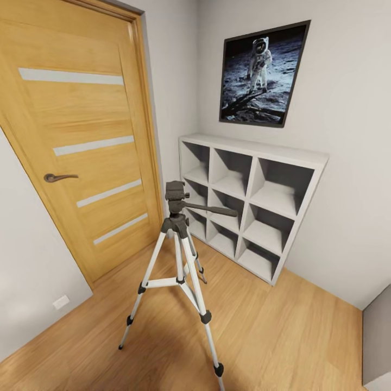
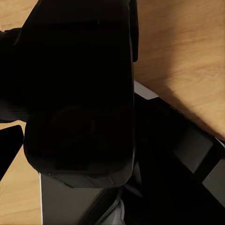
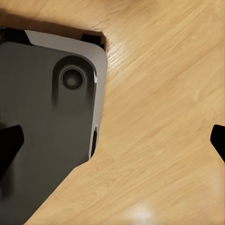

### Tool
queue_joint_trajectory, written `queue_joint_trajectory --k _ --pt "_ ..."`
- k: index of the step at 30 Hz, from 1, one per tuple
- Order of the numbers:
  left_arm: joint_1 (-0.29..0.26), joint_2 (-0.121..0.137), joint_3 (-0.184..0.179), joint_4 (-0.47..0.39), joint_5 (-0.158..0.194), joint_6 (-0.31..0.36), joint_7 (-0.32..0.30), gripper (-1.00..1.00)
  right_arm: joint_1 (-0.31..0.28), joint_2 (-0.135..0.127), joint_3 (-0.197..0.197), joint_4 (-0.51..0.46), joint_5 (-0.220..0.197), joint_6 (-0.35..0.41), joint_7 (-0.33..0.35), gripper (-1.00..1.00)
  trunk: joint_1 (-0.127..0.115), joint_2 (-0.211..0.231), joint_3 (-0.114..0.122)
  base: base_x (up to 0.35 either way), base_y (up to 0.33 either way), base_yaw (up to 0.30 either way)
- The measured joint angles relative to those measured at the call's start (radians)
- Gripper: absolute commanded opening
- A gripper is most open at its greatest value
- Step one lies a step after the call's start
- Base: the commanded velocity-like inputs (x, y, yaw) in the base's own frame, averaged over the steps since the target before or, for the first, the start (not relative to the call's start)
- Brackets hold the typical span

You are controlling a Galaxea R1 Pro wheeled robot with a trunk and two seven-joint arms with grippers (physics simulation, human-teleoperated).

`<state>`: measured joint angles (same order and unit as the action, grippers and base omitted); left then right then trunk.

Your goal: Attach the digital camera to the camera tripod in the bedroom.

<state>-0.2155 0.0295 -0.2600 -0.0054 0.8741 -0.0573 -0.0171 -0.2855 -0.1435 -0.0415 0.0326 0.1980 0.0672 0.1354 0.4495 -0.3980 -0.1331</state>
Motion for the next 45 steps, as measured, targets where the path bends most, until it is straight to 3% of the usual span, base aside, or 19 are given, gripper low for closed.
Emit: queue_joint_trajectory --k 9,36,39,43,45 --pt "0.0 0.0 0.0 0.0 -0.001 0.0 0.0 -1.0 0.0 0.0 0.001 0.0 0.002 -0.056 0.0 1.0 0.0 0.0 -0.001 0.0 0.0 0.0" --pt "0.0 -0.001 -0.001 0.0 -0.001 0.0 0.0 -1.0 0.0 -0.009 0.001 -0.036 0.022 -0.057 0.015 1.0 0.0 0.0 -0.001 0.034 0.0 0.0" --pt "0.0 -0.002 0.0 0.0 0.0 0.0 0.0 -1.0 0.003 -0.013 0.0 -0.165 0.02 -0.013 0.022 1.0 0.0 0.0 -0.001 0.0 0.0 0.0" --pt "0.0 -0.002 -0.001 0.0 0.0 0.0 0.0 -1.0 -0.027 -0.007 -0.004 -0.447 0.008 0.231 0.022 1.0 0.0 0.0 -0.001 0.0 0.0 0.0" --pt "0.0 -0.002 -0.001 0.0 0.0 0.0 -0.001 -1.0 -0.106 0.015 -0.004 -0.596 0.003 0.376 0.022 1.0 0.0 0.0 -0.001 0.0 0.0 0.0"
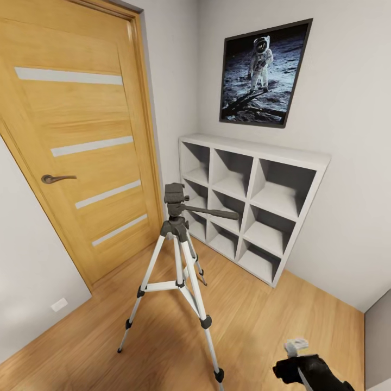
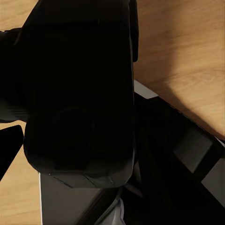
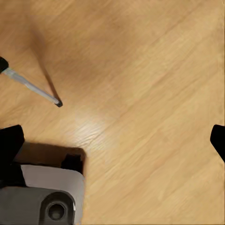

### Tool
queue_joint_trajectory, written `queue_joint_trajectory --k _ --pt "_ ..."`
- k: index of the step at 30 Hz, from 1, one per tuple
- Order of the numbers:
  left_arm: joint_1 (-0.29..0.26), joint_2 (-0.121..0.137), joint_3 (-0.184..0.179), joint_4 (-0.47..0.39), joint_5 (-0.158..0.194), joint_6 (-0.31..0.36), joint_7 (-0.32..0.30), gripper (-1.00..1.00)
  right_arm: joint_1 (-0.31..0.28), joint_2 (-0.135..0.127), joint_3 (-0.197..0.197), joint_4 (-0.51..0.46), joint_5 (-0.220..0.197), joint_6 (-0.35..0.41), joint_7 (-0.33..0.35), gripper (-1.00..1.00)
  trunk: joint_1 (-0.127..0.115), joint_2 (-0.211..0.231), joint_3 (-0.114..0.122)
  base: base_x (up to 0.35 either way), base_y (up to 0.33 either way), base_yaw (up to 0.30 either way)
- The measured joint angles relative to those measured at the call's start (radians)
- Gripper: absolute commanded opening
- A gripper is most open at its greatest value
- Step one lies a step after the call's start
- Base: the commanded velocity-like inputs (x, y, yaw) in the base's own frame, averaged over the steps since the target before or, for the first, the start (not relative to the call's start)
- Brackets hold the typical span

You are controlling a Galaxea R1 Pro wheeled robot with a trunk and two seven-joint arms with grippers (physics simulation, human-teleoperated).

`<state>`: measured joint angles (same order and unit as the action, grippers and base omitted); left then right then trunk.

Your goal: Attach the digital camera to the camera tripod in the bedroom.

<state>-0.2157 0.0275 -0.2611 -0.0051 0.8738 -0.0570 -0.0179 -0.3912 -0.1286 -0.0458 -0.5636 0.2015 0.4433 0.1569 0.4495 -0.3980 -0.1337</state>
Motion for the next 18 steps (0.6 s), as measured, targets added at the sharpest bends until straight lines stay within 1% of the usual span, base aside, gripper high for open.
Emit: queue_joint_trajectory --k 2,3,4,5,7,8,9,10,11,12,13,16,18 --pt "0.0 0.0 0.0 0.0 0.0 0.0 0.0 -1.0 -0.144 0.057 0.0 -0.083 -0.003 0.09 0.002 1.0 0.0 0.0 0.0 0.0 0.0 0.0" --pt "0.0 0.0 0.0 0.0 0.0 0.0 0.0 -1.0 -0.189 0.079 0.0 -0.104 -0.002 0.122 0.003 1.0 0.0 0.0 0.0 0.0 0.0 0.0" --pt "0.0 0.0 0.0 0.0 0.0 0.001 0.0 -1.0 -0.212 0.089 -0.001 -0.113 -0.001 0.138 0.004 1.0 0.0 0.0 0.0 0.0 0.0 0.0" --pt "0.0 0.0 0.0 0.0 0.0 0.001 0.0 -1.0 -0.251 0.102 -0.001 -0.128 -0.002 0.166 0.007 1.0 0.0 0.0 0.0 0.0 0.0 0.0" --pt "0.0 0.0 0.0 0.0 0.0 0.001 0.0 -1.0 -0.328 0.119 -0.002 -0.153 -0.014 0.215 0.033 1.0 0.0 0.0 0.0 0.0 0.0 0.0" --pt "0.0 0.0 0.0 0.0 0.0 0.001 0.0 -1.0 -0.344 0.122 -0.003 -0.159 -0.021 0.225 0.044 1.0 0.0 0.0 0.0 0.0 0.0 0.0" --pt "0.0 0.0 0.0 0.0 0.0 0.001 0.0 -1.0 -0.37 0.126 -0.003 -0.168 -0.042 0.243 0.07 1.0 0.0 0.0 0.0 0.0 0.0 0.0" --pt "0.0 0.0 0.001 0.0 0.0 0.001 -0.001 -1.0 -0.398 0.131 -0.002 -0.196 -0.09 0.275 0.129 1.0 0.0 0.0 0.0 0.0 0.0 0.0" --pt "0.0 0.0 0.001 0.0 0.0 0.001 -0.001 -1.0 -0.405 0.132 0.0 -0.21 -0.099 0.282 0.144 1.0 0.0 0.0 0.0 0.0 0.0 0.0" --pt "0.0 0.0 0.001 0.0 0.0 0.001 -0.001 -1.0 -0.41 0.134 0.001 -0.239 -0.113 0.291 0.17 1.0 0.0 0.0 0.0 0.0 0.0 0.0" --pt "0.0 0.0 0.0 0.0 0.0 0.001 -0.001 -1.0 -0.413 0.135 0.002 -0.266 -0.119 0.297 0.19 1.0 0.0 0.0 0.0 0.0 0.0 0.0" --pt "0.0 0.0 0.001 0.0 0.0 0.001 -0.001 -1.0 -0.416 0.135 0.004 -0.296 -0.124 0.306 0.216 1.0 0.0 0.0 0.0 0.0 0.0 0.0" --pt "0.0 0.0 0.001 0.0 0.0 0.001 0.0 -1.0 -0.417 0.135 0.005 -0.308 -0.127 0.31 0.248 1.0 0.0 0.0 0.0 0.0 0.0 0.0"
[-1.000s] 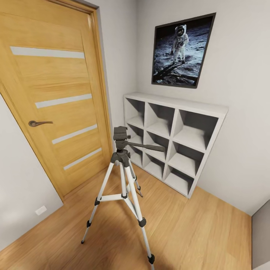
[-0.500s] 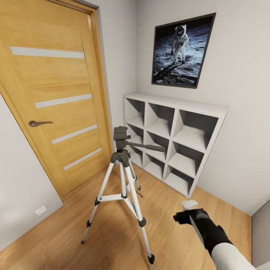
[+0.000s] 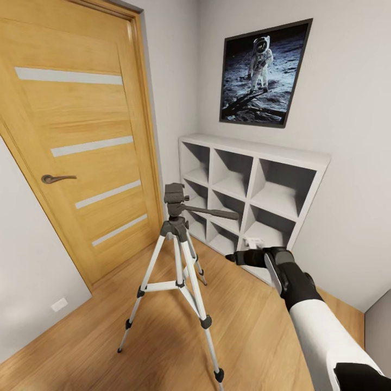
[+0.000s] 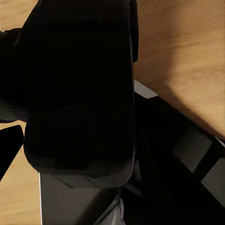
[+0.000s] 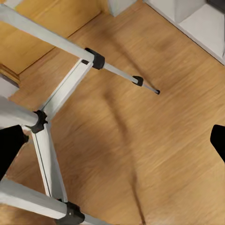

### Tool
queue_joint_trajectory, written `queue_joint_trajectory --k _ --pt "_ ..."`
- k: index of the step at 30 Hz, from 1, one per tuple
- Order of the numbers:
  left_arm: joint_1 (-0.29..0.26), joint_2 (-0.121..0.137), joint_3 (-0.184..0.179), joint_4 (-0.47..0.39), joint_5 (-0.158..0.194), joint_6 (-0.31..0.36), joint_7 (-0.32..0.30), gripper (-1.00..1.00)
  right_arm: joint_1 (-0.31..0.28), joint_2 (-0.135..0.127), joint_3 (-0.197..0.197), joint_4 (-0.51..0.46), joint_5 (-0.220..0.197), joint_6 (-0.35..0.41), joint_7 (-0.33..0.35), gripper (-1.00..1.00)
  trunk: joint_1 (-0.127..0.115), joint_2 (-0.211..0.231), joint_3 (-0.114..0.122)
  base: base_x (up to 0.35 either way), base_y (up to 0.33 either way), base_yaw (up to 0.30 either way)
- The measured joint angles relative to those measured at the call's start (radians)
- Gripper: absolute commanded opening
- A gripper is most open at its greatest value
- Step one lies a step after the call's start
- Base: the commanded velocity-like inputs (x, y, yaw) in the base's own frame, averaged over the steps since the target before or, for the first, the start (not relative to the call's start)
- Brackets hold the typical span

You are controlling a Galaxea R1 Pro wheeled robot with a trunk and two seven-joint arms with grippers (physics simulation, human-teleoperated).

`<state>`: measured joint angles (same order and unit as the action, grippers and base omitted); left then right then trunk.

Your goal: Attach the digital camera to the camera tripod in the bedroom.

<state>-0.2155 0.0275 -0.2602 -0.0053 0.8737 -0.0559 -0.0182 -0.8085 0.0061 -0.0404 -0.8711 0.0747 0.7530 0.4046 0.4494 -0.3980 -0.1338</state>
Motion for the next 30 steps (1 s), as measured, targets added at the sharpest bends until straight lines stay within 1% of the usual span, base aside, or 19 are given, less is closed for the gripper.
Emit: queue_joint_trajectory --k 1,2,3,4,7,9,11,17,23,25,26,27,30 --pt "0.0 0.0 0.0 0.0 0.0 0.0 0.0 -1.0 -0.001 0.0 0.0 -0.002 0.0 0.001 0.012 1.0 0.0 0.0 0.0 0.0 0.0 0.0" --pt "0.0 0.0 0.0 0.0 -0.001 0.0 0.0 -1.0 -0.002 -0.001 0.002 -0.005 0.002 0.001 0.052 1.0 0.0 0.0 0.0 0.0 0.0 0.0" --pt "0.0 0.0 0.0 0.0 -0.001 0.0 0.0 -1.0 -0.003 -0.001 0.004 -0.007 0.006 0.002 0.075 1.0 0.0 0.0 0.0 0.0 0.0 0.0" --pt "0.0 0.0 0.0 0.0 -0.001 0.0 0.0 -1.0 -0.003 -0.001 0.008 -0.008 0.01 0.002 0.086 1.0 0.0 0.0 0.0 0.0 0.0 0.0" --pt "0.0 0.0 0.0 0.0 -0.001 0.0 0.0 -1.0 -0.004 0.0 0.053 -0.006 0.03 0.003 0.127 1.0 0.0 0.0 0.0 0.0 0.0 0.0" --pt "0.0 -0.001 0.0 0.0 -0.001 0.0 0.0 -1.0 -0.004 0.0 0.078 -0.006 0.036 0.003 0.136 1.0 0.0 0.0 0.0 0.0 0.0 0.0" --pt "0.0 -0.001 0.0 0.0 -0.001 0.0 0.0 -1.0 -0.004 0.001 0.093 -0.004 0.039 0.002 0.141 1.0 0.0 0.0 0.0 0.0 0.0 0.0" --pt "0.0 -0.002 -0.002 0.0 -0.003 0.001 0.0 -1.0 -0.004 0.003 0.101 -0.003 0.04 -0.005 0.143 1.0 0.0 0.0 0.0 0.096 0.0 0.0" --pt "0.0 -0.002 -0.003 0.0 -0.003 0.002 0.0 -1.0 -0.004 0.003 0.102 0.003 0.039 -0.004 0.145 1.0 0.0 0.0 0.0 0.027 0.0 0.0" --pt "0.0 -0.002 -0.003 0.0 -0.003 0.002 0.0 -1.0 -0.004 0.003 0.111 0.014 0.04 -0.004 0.146 1.0 0.0 0.0 0.0 0.004 0.0 0.0" --pt "0.0 -0.002 -0.003 0.0 -0.002 0.002 0.0 -1.0 -0.004 0.004 0.167 0.029 0.036 -0.005 0.147 1.0 0.0 0.0 0.0 0.001 0.0 0.0" --pt "0.0 -0.002 -0.003 0.0 -0.003 0.002 0.0 -1.0 -0.004 0.005 0.199 0.032 0.034 -0.006 0.148 1.0 0.0 0.0 0.0 0.0 0.0 0.0" --pt "0.002 -0.002 -0.002 0.0 -0.002 0.002 0.0 -1.0 -0.002 0.006 0.202 0.025 0.031 0.011 0.158 1.0 0.0 0.0 0.0 0.0 0.0 0.0"
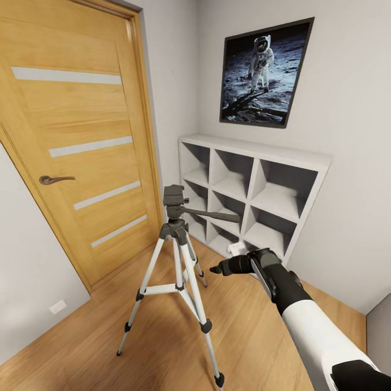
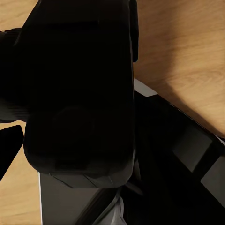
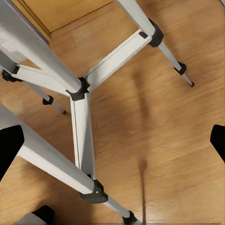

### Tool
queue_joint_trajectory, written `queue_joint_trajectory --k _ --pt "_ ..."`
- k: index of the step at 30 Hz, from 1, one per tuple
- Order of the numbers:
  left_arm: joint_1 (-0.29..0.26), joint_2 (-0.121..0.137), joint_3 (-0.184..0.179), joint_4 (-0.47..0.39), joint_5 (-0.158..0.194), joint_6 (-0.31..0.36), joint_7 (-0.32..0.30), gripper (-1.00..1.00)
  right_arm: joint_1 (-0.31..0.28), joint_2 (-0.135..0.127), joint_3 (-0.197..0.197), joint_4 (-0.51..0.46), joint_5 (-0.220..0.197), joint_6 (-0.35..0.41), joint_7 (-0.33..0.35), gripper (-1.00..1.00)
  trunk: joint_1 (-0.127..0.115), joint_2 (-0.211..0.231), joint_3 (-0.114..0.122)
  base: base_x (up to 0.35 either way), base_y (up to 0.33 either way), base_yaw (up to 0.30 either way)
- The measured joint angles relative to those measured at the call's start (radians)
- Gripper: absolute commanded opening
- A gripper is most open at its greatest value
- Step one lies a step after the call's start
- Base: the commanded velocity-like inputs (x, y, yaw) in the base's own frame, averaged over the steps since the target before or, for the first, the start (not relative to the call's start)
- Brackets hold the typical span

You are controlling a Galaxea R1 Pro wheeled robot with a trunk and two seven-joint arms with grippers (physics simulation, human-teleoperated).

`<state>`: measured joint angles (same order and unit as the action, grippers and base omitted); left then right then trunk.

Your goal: Attach the digital camera to the camera tripod in the bedroom.

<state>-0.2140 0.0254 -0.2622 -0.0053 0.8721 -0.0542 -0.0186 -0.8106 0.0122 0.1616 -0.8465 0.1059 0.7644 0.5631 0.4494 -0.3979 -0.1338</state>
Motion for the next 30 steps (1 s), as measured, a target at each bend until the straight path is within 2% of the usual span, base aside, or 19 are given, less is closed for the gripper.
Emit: queue_joint_trajectory --k 11,22,30 --pt "0.0 -0.001 0.0 0.0 0.0 0.0 0.0 -1.0 0.017 -0.013 -0.002 -0.013 0.003 0.016 0.015 1.0 0.0 0.0 0.0 0.0 0.0 0.0" --pt "0.0 -0.001 0.0 0.0 0.0 0.0 0.0 -1.0 0.018 -0.031 0.002 -0.018 0.02 0.007 0.076 1.0 0.0 0.0 0.0 0.0 0.0 0.0" --pt "0.0 -0.001 0.0 0.0 0.0 0.0 0.0 -1.0 0.019 -0.032 0.004 -0.017 0.017 0.006 0.121 1.0 0.0 0.0 0.0 0.0 0.0 0.0"
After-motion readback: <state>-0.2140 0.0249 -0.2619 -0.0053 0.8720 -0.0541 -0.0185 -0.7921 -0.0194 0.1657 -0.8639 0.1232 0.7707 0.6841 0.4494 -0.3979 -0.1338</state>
